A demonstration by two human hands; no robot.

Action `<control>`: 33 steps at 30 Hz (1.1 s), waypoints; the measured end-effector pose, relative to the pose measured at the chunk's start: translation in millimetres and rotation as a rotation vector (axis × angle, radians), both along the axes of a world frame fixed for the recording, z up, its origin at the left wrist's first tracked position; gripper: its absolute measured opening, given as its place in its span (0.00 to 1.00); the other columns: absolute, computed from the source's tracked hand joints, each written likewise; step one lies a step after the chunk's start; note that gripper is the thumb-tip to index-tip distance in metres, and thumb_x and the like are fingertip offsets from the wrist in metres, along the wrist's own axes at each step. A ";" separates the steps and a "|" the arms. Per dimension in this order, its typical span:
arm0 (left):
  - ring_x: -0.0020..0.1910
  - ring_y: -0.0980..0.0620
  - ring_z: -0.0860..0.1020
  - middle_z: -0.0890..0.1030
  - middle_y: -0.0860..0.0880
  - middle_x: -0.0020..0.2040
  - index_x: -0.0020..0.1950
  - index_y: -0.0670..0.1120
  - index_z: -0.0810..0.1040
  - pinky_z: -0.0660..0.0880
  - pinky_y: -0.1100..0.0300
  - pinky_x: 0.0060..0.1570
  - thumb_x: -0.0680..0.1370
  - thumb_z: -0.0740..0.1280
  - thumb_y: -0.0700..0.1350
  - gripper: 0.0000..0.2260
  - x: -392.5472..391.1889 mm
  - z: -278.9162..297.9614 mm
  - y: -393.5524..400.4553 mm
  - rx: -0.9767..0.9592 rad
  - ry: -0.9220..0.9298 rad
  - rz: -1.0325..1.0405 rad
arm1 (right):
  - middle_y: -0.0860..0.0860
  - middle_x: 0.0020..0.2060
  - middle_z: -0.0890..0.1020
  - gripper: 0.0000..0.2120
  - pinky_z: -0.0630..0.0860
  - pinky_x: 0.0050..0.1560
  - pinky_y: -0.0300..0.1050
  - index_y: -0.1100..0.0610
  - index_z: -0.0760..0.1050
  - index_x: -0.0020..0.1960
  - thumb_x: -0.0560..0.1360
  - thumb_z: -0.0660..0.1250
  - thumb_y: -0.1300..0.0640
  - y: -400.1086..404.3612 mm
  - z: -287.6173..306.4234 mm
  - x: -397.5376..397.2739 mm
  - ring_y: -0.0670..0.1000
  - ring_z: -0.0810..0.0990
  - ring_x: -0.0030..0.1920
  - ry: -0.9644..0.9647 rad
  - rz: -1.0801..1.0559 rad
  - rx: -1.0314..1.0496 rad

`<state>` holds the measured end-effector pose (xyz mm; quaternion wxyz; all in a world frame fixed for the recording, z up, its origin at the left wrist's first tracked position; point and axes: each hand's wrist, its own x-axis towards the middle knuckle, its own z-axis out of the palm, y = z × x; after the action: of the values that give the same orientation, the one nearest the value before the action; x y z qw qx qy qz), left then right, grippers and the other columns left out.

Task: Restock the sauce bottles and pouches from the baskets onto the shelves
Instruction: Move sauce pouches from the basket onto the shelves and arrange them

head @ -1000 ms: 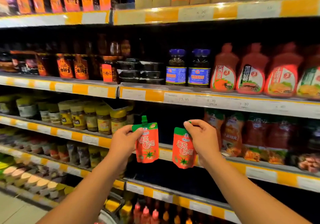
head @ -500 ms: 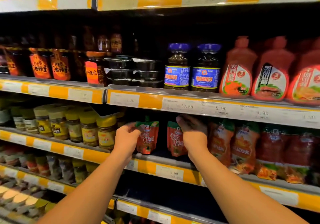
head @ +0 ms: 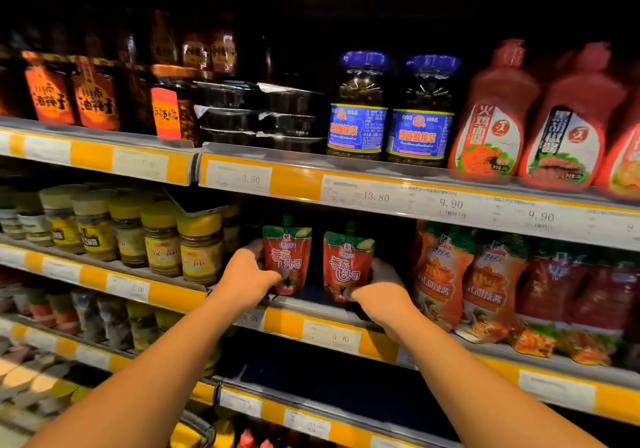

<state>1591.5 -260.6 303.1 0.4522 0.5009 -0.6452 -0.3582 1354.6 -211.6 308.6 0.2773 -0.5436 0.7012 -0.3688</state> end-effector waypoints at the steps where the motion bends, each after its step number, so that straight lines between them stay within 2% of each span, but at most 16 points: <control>1: 0.55 0.51 0.82 0.83 0.53 0.53 0.64 0.50 0.75 0.78 0.57 0.52 0.73 0.78 0.37 0.23 -0.6 -1.9 -0.3 -0.012 -0.008 0.013 | 0.50 0.57 0.83 0.26 0.79 0.56 0.48 0.50 0.74 0.66 0.72 0.78 0.61 -0.3 -0.7 -0.4 0.55 0.82 0.55 -0.006 0.005 -0.009; 5: 0.56 0.47 0.82 0.84 0.50 0.55 0.62 0.52 0.75 0.80 0.46 0.60 0.74 0.78 0.39 0.21 0.0 -7.0 0.4 -0.029 -0.032 0.038 | 0.51 0.58 0.82 0.26 0.74 0.49 0.42 0.53 0.74 0.68 0.73 0.78 0.61 0.4 0.2 -0.9 0.54 0.79 0.53 -0.036 0.023 -0.003; 6: 0.56 0.47 0.82 0.84 0.49 0.56 0.63 0.51 0.75 0.79 0.45 0.60 0.74 0.78 0.39 0.21 0.3 -6.7 0.8 -0.026 -0.032 0.037 | 0.52 0.58 0.82 0.26 0.75 0.51 0.43 0.53 0.74 0.69 0.74 0.78 0.61 0.9 1.2 -0.5 0.55 0.79 0.55 -0.037 0.025 -0.003; 9: 0.57 0.48 0.82 0.83 0.49 0.57 0.66 0.49 0.75 0.80 0.44 0.60 0.74 0.78 0.40 0.23 -0.7 -6.1 1.3 -0.021 -0.033 0.039 | 0.52 0.62 0.82 0.27 0.77 0.63 0.52 0.53 0.74 0.70 0.73 0.78 0.62 2.2 0.8 0.3 0.56 0.80 0.61 -0.049 0.018 -0.025; 12: 0.55 0.49 0.82 0.84 0.50 0.55 0.63 0.52 0.76 0.80 0.45 0.59 0.74 0.79 0.41 0.21 -0.5 -6.3 -0.2 -0.019 -0.062 0.051 | 0.52 0.63 0.82 0.28 0.76 0.67 0.56 0.53 0.74 0.70 0.73 0.79 0.63 1.1 0.8 0.5 0.57 0.80 0.63 -0.042 0.019 -0.014; 15: 0.58 0.47 0.81 0.83 0.49 0.57 0.66 0.49 0.75 0.79 0.46 0.61 0.74 0.78 0.41 0.23 0.7 -2.4 -2.8 0.011 -0.084 0.038 | 0.53 0.61 0.83 0.26 0.78 0.65 0.55 0.53 0.75 0.68 0.73 0.79 0.60 -2.6 0.6 0.6 0.58 0.81 0.62 -0.002 0.008 -0.022; 18: 0.61 0.46 0.79 0.82 0.49 0.59 0.66 0.47 0.75 0.77 0.50 0.60 0.73 0.78 0.37 0.24 -0.5 3.5 -7.1 0.031 -0.080 0.015 | 0.54 0.63 0.82 0.28 0.76 0.66 0.53 0.55 0.75 0.69 0.71 0.80 0.61 -7.7 1.9 2.4 0.58 0.80 0.63 0.039 0.002 -0.021; 21: 0.65 0.44 0.77 0.80 0.45 0.64 0.70 0.44 0.74 0.75 0.47 0.65 0.73 0.78 0.34 0.27 -4.0 7.4 -13.3 0.061 -0.039 0.022 | 0.55 0.63 0.83 0.30 0.75 0.65 0.51 0.57 0.78 0.68 0.68 0.82 0.64 -16.3 5.1 3.2 0.58 0.81 0.63 0.028 -0.014 -0.013; 25: 0.69 0.42 0.75 0.77 0.42 0.69 0.73 0.42 0.71 0.72 0.42 0.70 0.73 0.77 0.33 0.30 -9.4 6.2 -26.7 0.068 -0.003 0.076 | 0.54 0.62 0.84 0.27 0.71 0.55 0.44 0.57 0.80 0.65 0.68 0.82 0.63 -29.1 3.0 8.3 0.56 0.81 0.62 0.039 -0.068 -0.077; 29: 0.69 0.41 0.75 0.77 0.41 0.70 0.74 0.42 0.70 0.73 0.44 0.69 0.73 0.77 0.37 0.31 -16.4 4.8 -47.0 0.022 -0.066 0.128 | 0.50 0.54 0.85 0.21 0.70 0.52 0.41 0.50 0.81 0.56 0.68 0.81 0.64 -47.5 -2.5 14.8 0.52 0.82 0.56 0.003 -0.100 -0.154; 31: 0.70 0.41 0.75 0.77 0.42 0.71 0.75 0.43 0.69 0.72 0.46 0.69 0.74 0.78 0.39 0.33 -20.4 5.9 -60.0 0.018 -0.103 0.148 | 0.46 0.48 0.83 0.18 0.72 0.49 0.39 0.48 0.77 0.46 0.68 0.80 0.67 -60.2 -3.9 16.1 0.48 0.82 0.50 -0.026 -0.091 -0.184; 33: 0.69 0.43 0.76 0.78 0.43 0.70 0.74 0.45 0.70 0.73 0.47 0.69 0.74 0.77 0.41 0.31 -23.7 5.5 -71.6 0.001 -0.087 0.153 | 0.44 0.44 0.81 0.20 0.73 0.48 0.39 0.47 0.74 0.41 0.68 0.79 0.68 -73.5 -4.9 18.0 0.47 0.81 0.48 -0.028 -0.101 -0.221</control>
<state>1567.8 -332.3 308.5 0.4497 0.5637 -0.6240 -0.3010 1372.6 -285.1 303.7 0.2064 -0.5298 0.6788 -0.4648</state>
